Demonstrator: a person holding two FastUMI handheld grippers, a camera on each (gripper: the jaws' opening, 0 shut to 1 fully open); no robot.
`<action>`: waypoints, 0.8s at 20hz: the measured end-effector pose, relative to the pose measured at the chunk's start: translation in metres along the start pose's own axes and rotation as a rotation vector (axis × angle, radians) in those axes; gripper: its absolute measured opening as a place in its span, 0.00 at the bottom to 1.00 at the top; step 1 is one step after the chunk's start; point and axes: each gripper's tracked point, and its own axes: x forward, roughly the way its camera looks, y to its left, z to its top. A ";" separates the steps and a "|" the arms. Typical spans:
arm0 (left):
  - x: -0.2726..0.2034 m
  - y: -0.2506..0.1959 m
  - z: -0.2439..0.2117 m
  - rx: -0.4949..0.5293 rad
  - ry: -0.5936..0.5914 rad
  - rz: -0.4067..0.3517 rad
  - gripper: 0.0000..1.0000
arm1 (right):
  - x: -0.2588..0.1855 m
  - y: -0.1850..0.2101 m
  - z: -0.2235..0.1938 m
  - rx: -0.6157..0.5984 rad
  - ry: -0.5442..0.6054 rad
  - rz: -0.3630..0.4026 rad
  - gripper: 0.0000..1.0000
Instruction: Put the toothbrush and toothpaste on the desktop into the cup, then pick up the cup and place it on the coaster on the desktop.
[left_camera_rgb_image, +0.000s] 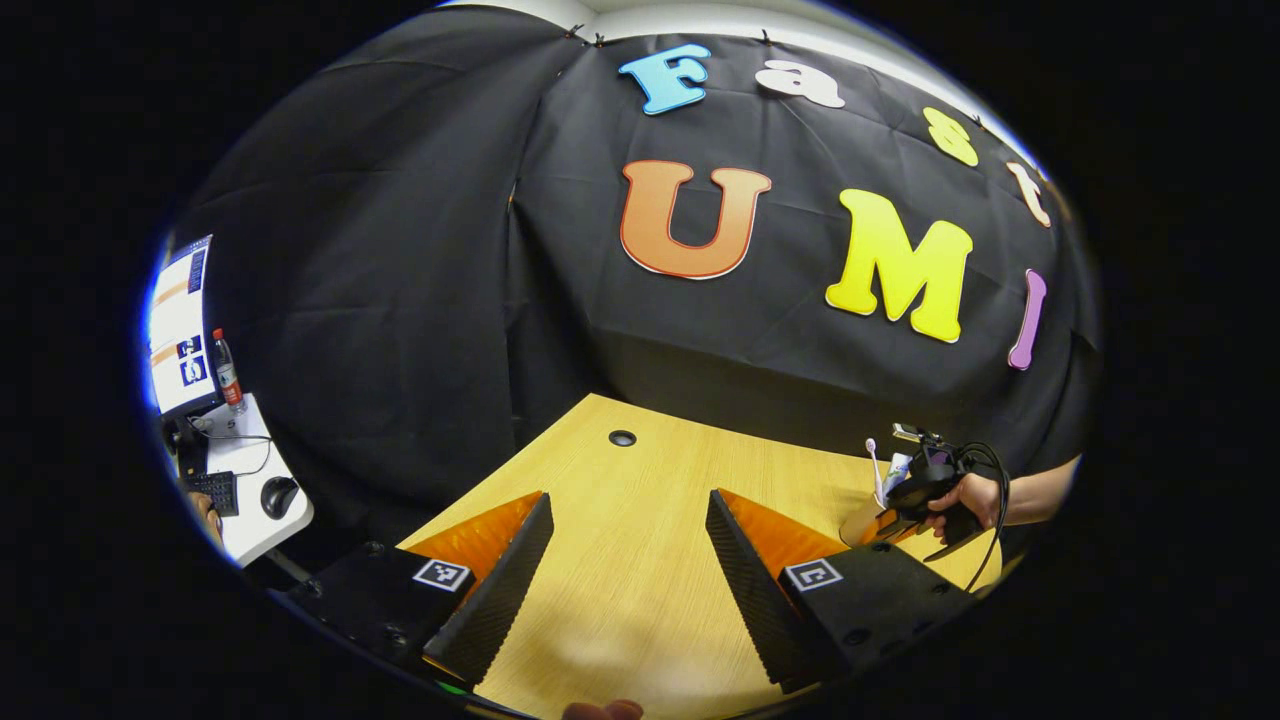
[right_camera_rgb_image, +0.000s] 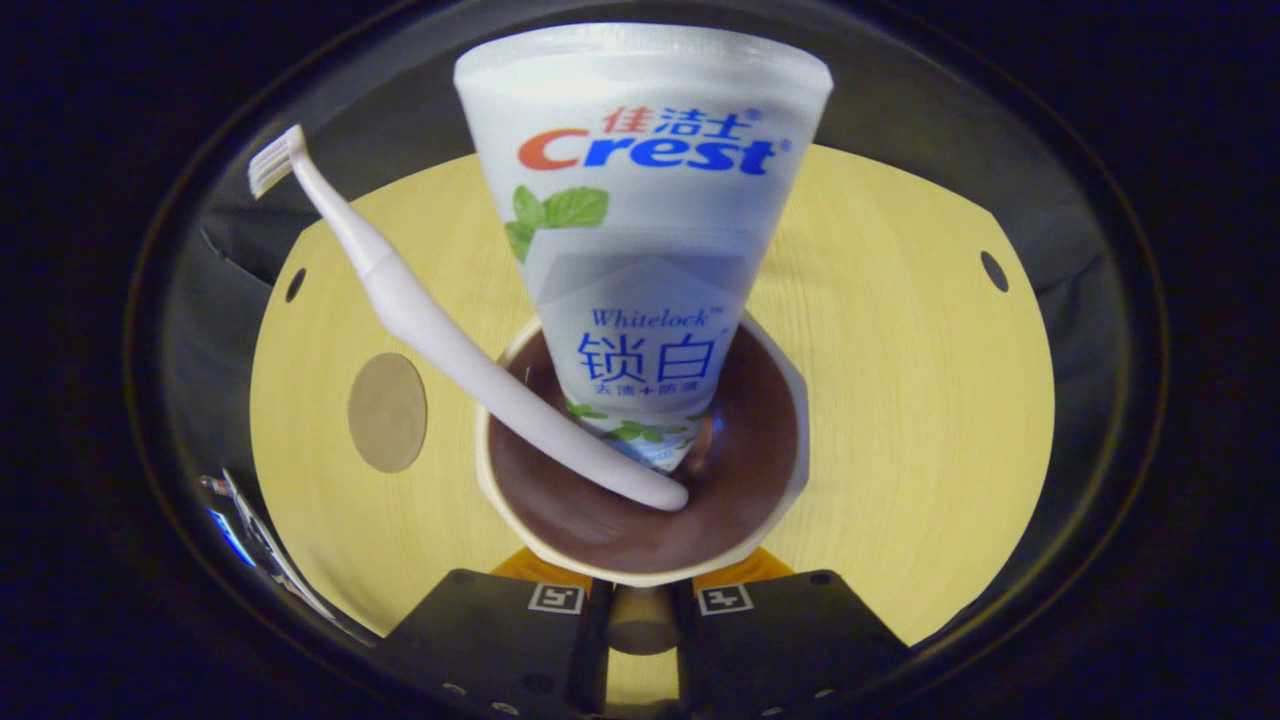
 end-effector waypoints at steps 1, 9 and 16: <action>-0.003 0.001 0.001 -0.004 -0.008 -0.002 0.98 | -0.002 0.002 0.000 -0.010 -0.004 -0.002 0.25; -0.018 0.019 0.000 -0.022 -0.021 0.010 0.98 | -0.021 0.070 0.012 -0.099 -0.062 0.028 0.25; -0.028 0.037 0.002 0.022 -0.043 0.037 0.98 | -0.020 0.150 0.019 -0.186 -0.066 0.069 0.25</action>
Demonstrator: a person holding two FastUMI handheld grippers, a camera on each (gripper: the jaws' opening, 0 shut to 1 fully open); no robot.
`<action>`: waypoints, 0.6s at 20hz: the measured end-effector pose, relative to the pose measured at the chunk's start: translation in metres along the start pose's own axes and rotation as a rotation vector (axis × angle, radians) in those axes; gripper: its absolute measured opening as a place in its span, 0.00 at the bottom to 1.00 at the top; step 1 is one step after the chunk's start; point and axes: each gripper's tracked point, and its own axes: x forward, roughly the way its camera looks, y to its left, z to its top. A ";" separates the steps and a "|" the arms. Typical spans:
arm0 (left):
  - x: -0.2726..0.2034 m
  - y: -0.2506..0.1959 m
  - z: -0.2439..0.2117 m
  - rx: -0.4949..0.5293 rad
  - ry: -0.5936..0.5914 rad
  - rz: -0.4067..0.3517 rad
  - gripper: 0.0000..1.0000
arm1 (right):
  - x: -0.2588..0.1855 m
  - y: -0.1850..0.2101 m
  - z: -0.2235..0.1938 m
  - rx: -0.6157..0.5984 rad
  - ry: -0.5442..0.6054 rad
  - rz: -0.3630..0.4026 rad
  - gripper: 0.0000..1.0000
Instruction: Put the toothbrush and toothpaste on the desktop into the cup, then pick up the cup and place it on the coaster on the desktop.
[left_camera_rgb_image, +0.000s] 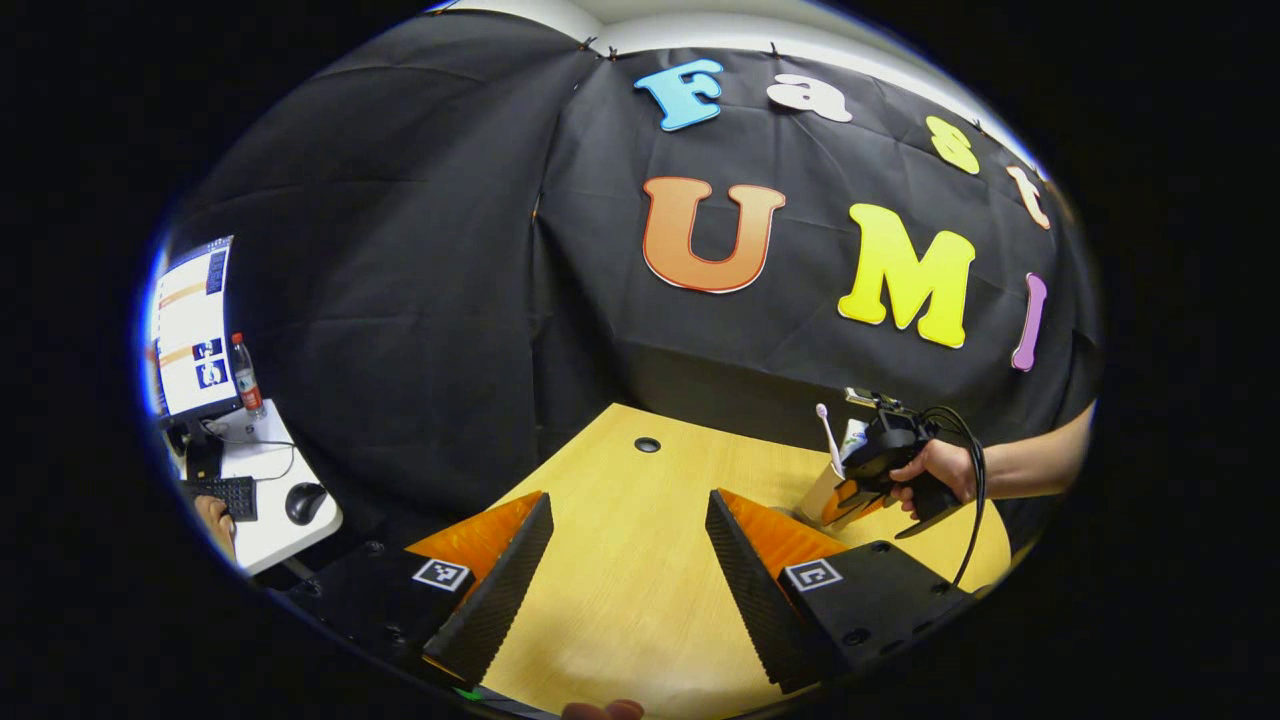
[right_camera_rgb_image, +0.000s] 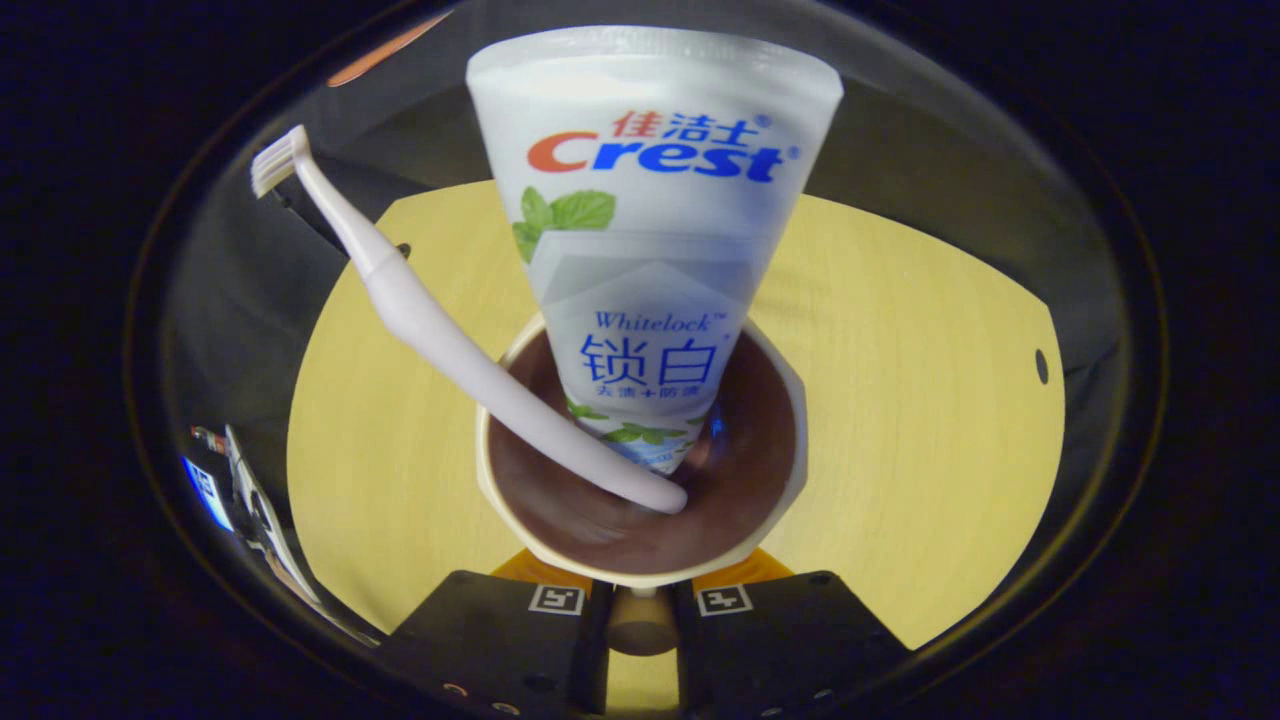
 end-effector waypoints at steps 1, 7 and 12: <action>-0.001 0.001 -0.001 0.000 0.001 0.001 0.98 | 0.003 0.008 0.002 -0.010 0.002 0.000 0.25; -0.001 0.012 -0.006 -0.023 0.013 0.017 0.98 | 0.021 0.041 -0.004 -0.060 0.042 -0.007 0.25; 0.000 0.021 -0.006 -0.021 0.013 0.035 0.98 | 0.028 0.039 -0.012 -0.061 0.077 -0.028 0.25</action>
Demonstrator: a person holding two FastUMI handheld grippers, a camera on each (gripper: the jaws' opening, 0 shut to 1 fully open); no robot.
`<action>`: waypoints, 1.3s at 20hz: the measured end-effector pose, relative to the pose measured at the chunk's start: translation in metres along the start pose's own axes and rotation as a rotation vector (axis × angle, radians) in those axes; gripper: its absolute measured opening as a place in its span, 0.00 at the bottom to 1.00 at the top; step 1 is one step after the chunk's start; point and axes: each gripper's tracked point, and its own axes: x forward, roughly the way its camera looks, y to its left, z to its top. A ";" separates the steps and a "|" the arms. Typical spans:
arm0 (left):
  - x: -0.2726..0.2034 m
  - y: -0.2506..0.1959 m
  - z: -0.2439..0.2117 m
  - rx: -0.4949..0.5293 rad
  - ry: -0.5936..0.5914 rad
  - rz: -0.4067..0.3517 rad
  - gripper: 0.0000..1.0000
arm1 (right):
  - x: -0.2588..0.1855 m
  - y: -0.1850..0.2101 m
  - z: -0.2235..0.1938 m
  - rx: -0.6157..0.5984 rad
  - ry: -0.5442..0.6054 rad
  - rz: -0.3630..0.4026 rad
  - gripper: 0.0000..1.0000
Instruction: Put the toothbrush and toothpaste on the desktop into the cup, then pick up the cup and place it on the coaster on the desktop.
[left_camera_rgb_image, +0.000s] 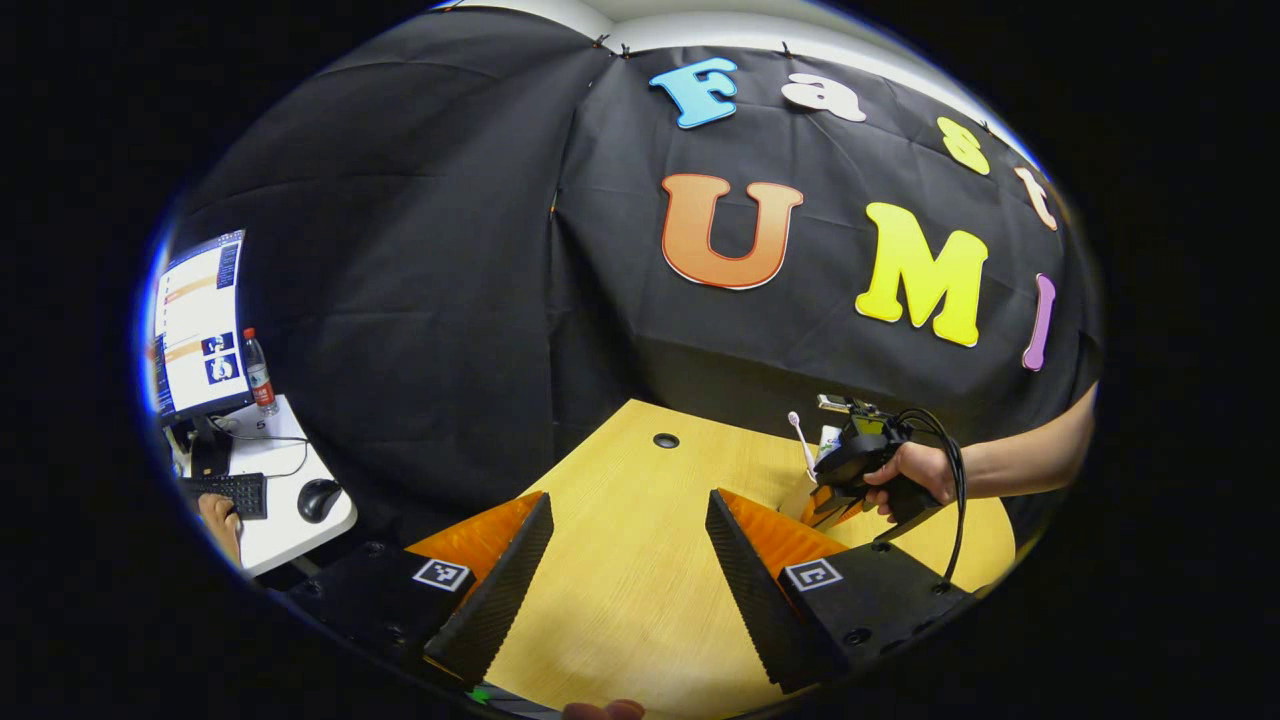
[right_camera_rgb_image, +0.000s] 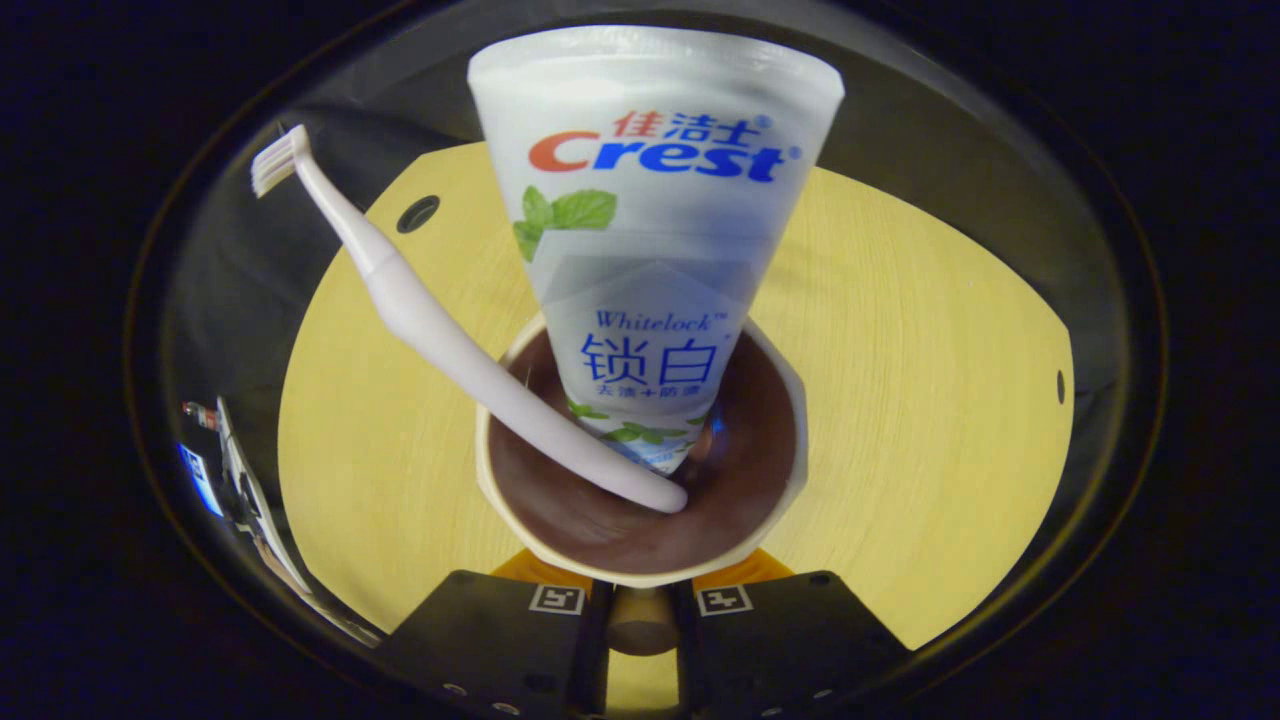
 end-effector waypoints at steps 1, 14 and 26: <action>0.000 0.000 0.000 -0.003 0.001 -0.001 0.98 | -0.001 0.001 -0.001 -0.004 0.004 -0.008 0.25; -0.006 -0.010 0.017 0.027 -0.020 -0.045 0.98 | -0.040 0.011 -0.002 0.026 -0.075 -0.001 0.97; -0.018 -0.121 0.083 0.101 -0.133 -0.294 0.98 | -0.281 -0.062 -0.055 0.163 -0.655 0.038 0.98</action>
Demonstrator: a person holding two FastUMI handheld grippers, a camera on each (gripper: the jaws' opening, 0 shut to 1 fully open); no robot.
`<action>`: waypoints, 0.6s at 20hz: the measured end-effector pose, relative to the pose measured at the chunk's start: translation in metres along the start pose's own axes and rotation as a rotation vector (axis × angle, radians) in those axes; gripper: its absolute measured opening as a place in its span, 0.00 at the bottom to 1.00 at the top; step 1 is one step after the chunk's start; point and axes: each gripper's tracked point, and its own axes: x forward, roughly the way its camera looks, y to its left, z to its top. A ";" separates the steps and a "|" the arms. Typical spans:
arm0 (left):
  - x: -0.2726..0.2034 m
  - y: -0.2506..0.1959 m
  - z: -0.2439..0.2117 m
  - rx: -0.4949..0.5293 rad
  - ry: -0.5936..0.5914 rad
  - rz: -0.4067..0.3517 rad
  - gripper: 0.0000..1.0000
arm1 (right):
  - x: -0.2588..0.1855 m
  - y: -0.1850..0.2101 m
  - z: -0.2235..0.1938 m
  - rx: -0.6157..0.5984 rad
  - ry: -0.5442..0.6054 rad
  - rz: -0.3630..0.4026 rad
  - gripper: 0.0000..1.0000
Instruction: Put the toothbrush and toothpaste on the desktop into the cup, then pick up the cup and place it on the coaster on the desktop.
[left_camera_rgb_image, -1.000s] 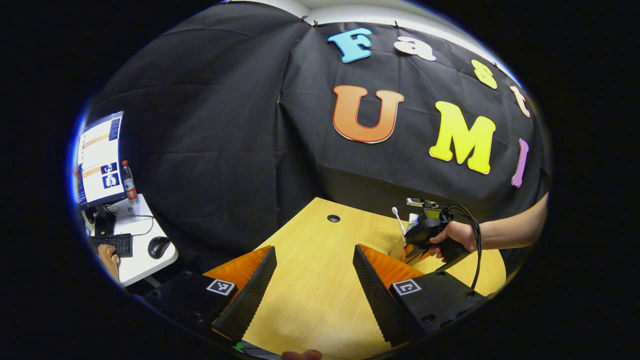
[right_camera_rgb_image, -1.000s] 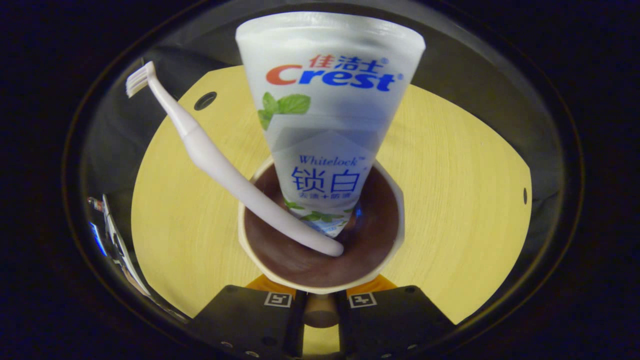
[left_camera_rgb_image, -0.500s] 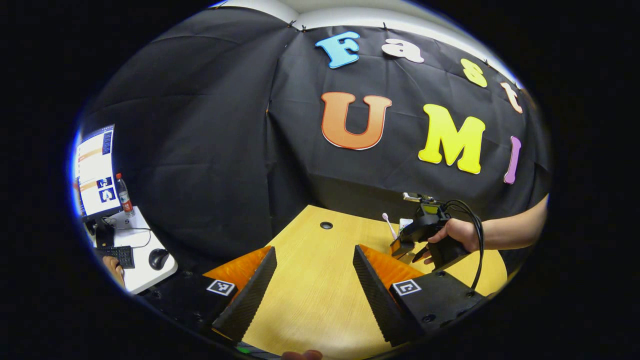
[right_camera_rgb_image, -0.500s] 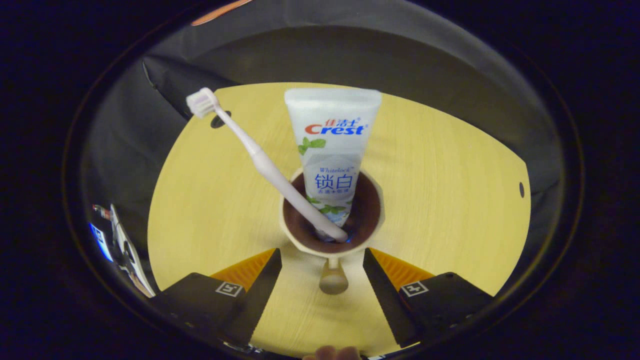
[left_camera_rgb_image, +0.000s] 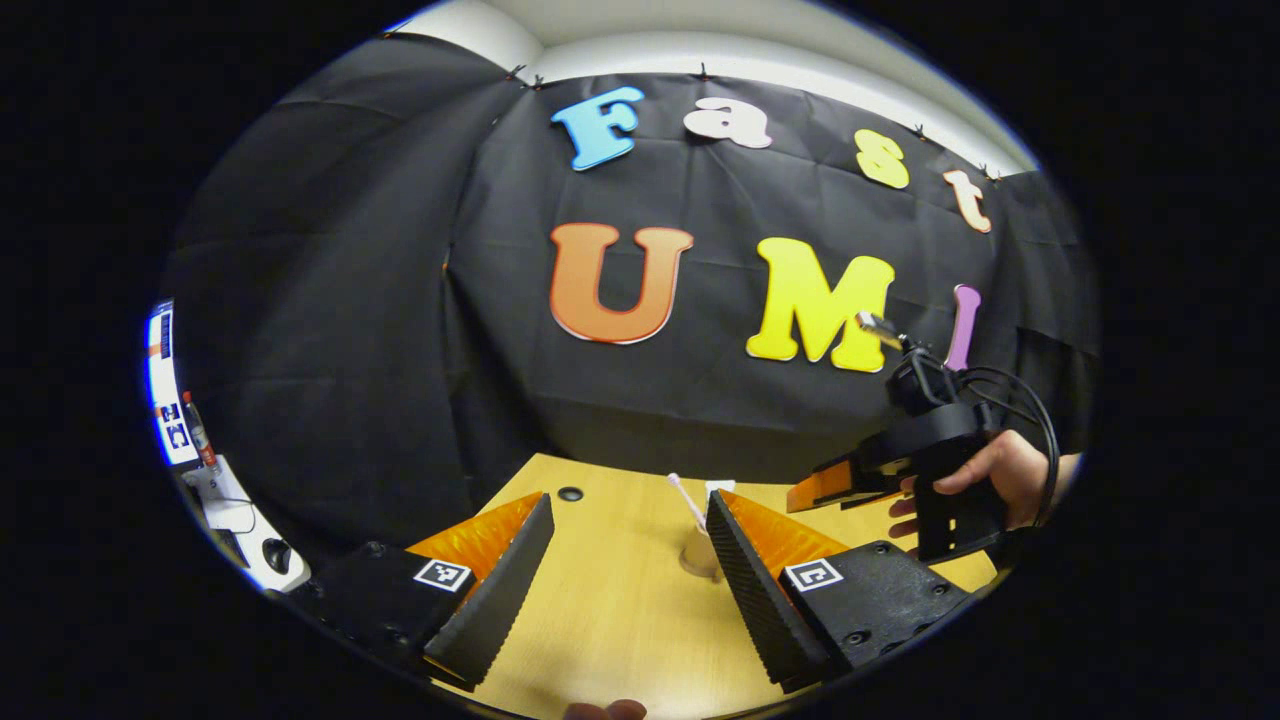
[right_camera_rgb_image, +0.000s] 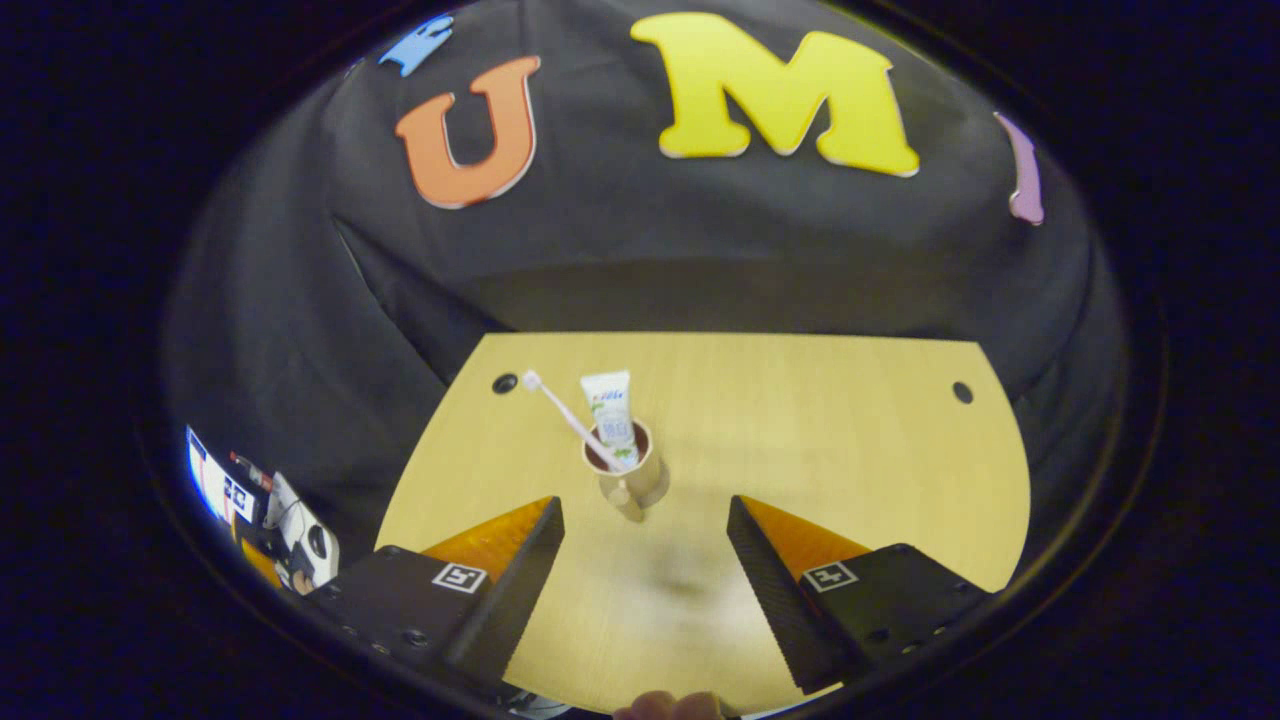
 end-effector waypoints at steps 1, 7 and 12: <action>0.002 -0.013 0.009 0.014 -0.016 -0.024 0.98 | -0.023 -0.014 0.010 -0.009 -0.084 -0.033 0.98; -0.007 -0.077 0.054 0.023 -0.091 -0.128 0.98 | -0.147 -0.053 0.037 -0.031 -0.521 -0.129 0.97; -0.019 -0.102 0.071 0.019 -0.139 -0.159 0.98 | -0.199 -0.066 0.033 -0.094 -0.711 -0.232 0.97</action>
